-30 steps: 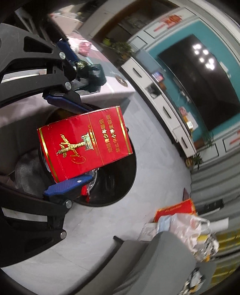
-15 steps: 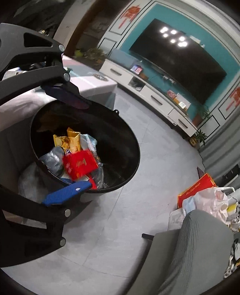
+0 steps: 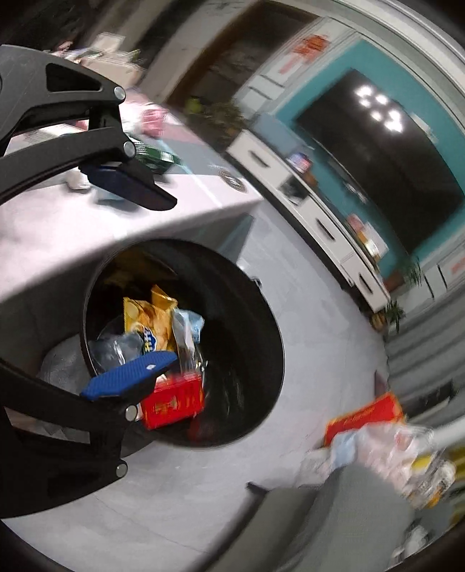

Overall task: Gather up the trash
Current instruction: 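Grasp the white ointment box with the left tool while the right tool grasps white tissue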

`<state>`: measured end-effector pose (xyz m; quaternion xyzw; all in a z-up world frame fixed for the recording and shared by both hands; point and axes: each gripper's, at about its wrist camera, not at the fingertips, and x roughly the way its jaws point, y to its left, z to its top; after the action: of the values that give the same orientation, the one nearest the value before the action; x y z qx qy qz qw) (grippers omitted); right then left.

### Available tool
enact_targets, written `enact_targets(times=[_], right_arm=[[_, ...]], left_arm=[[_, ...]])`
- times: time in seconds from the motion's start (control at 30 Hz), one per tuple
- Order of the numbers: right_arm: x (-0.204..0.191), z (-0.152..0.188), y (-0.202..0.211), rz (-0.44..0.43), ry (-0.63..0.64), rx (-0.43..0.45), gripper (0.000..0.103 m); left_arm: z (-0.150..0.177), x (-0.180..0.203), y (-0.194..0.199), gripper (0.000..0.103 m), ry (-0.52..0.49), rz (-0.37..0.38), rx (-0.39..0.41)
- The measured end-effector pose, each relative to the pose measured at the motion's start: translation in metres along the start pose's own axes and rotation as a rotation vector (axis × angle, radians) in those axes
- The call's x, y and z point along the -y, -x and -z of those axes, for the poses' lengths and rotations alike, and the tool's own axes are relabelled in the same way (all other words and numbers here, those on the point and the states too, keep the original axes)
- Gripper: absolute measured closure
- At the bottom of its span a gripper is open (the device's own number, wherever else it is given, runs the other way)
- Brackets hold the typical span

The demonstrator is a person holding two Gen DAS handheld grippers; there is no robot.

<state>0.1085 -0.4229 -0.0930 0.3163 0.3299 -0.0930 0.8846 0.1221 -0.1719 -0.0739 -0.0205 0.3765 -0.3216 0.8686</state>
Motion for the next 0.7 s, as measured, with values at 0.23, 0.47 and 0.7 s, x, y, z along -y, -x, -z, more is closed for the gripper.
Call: enact_targets(times=[0.23,0.47,0.7], right_arm=[[-0.057,0.028,-0.007,-0.069,0.218,-0.080,0.024],[-0.104,0.061,-0.015,-0.061,0.386,-0.127,0.024],[-0.125,0.077,-0.032,-0.047,0.423,-0.159,0.024]], left_arm=[[0.033,-0.073,0.068,0.006,0.115,-0.088,0.038],[0.062,-0.128,0.096,0.005,0.184,-0.162,0.038],[0.068,-0.147,0.078,0.005,0.210,-0.182,-0.007]])
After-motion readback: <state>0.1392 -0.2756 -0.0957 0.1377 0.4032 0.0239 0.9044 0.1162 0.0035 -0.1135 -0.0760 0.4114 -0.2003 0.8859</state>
